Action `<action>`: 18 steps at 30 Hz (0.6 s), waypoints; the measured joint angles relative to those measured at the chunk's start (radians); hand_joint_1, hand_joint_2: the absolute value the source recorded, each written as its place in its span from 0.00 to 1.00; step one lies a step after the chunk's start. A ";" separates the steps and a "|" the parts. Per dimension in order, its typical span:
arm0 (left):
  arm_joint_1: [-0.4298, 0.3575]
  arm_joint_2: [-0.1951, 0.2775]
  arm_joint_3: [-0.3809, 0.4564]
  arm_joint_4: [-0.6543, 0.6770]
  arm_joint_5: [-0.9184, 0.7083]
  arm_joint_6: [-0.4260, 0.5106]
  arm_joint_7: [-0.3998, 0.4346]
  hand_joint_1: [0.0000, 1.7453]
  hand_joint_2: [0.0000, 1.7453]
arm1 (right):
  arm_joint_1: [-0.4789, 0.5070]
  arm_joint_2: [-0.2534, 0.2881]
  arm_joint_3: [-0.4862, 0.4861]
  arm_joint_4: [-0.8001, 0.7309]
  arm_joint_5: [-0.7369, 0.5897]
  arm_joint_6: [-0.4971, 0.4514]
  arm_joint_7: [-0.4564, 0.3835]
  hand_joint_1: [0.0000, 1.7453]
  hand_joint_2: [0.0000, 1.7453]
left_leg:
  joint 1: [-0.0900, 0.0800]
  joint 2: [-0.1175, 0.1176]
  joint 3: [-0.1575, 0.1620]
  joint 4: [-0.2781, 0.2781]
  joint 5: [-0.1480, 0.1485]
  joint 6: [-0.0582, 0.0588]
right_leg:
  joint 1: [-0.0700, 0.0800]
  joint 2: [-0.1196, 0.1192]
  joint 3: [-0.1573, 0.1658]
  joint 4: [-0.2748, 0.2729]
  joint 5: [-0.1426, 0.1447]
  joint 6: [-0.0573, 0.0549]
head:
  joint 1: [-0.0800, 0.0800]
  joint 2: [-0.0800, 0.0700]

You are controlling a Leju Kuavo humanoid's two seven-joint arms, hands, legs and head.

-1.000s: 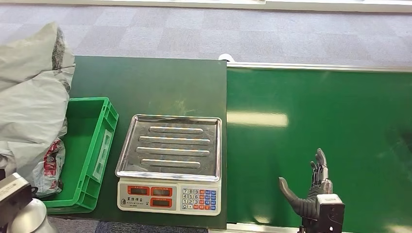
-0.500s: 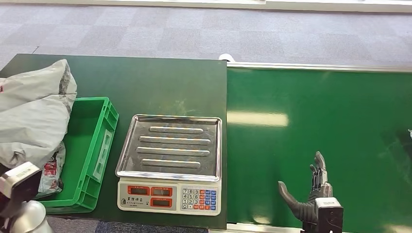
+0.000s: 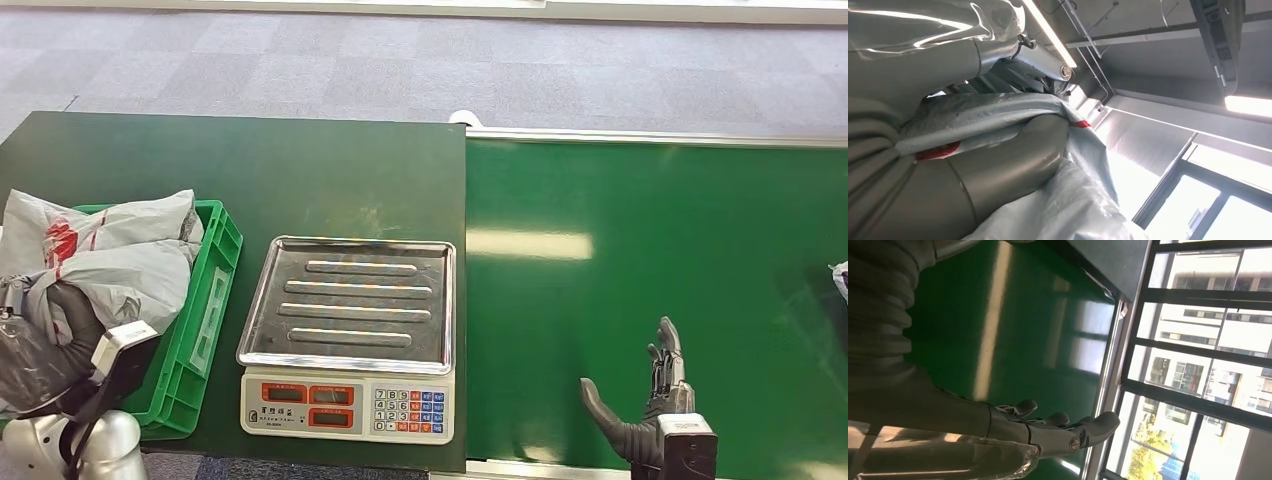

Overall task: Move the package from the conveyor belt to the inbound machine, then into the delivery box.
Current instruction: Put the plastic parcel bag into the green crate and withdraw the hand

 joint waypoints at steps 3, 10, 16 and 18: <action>-0.001 0.000 0.001 0.017 -0.005 0.000 0.000 1.00 1.00 | 0.001 0.003 -0.003 -0.002 0.002 0.000 0.000 0.00 1.00 | 0.000 0.000 0.000 0.000 0.000 0.000 | 0.000 0.000 0.000 0.000 0.000 0.000 | 0.000 0.000; -0.014 0.000 0.015 0.071 0.014 0.000 0.000 1.00 1.00 | 0.003 0.008 -0.011 -0.006 0.009 0.009 0.002 0.00 1.00 | 0.000 0.000 0.000 0.000 0.000 0.000 | 0.000 0.000 0.000 0.000 0.000 0.000 | 0.000 0.000; -0.022 -0.001 0.034 0.082 0.052 0.000 0.000 0.88 1.00 | 0.003 0.014 -0.013 -0.006 0.014 0.009 0.002 0.00 1.00 | 0.000 0.000 0.000 0.000 0.000 0.000 | 0.000 0.000 0.000 0.000 0.000 0.000 | 0.000 0.000; -0.023 -0.001 0.038 0.082 0.058 0.000 0.000 0.81 1.00 | 0.002 0.015 -0.014 -0.006 0.015 0.009 0.002 0.00 1.00 | 0.000 0.000 0.000 0.000 0.000 0.000 | 0.000 0.000 0.000 0.000 0.000 0.000 | 0.000 0.000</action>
